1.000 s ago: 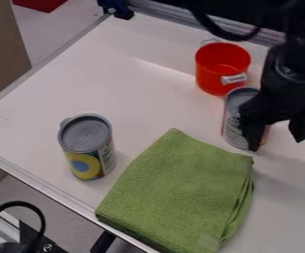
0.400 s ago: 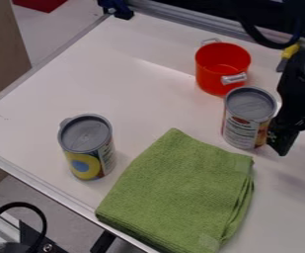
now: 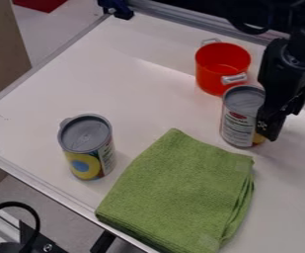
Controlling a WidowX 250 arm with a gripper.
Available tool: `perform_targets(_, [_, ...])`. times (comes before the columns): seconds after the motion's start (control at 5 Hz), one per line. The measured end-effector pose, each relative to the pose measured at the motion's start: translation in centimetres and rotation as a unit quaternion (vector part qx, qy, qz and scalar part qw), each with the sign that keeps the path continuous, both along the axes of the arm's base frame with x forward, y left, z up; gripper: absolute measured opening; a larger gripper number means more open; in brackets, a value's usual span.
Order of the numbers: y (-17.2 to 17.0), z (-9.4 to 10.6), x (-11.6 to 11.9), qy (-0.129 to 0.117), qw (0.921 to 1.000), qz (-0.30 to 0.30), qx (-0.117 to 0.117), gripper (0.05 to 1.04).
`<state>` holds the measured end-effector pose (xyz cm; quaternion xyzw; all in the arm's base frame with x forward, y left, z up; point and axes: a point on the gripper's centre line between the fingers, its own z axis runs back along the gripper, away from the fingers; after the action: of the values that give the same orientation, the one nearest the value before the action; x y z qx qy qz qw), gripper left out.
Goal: Move the robotic arm with a gripper to the right and then to the left
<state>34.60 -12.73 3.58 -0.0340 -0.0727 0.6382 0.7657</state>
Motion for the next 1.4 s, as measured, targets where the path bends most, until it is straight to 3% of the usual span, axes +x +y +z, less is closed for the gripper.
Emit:
perform_targets(0.4, [2.1,0.2,1.2,0.0,0.9991,0.043,-0.003,0.999])
perform_targets(1.0, [4.2,-2.5,-0.7,0.016,0.9996,0.012,0.018,0.999])
perform_targets(1.4, [6.3,-2.2,-0.9,-0.008,0.9995,0.023,0.021,0.999])
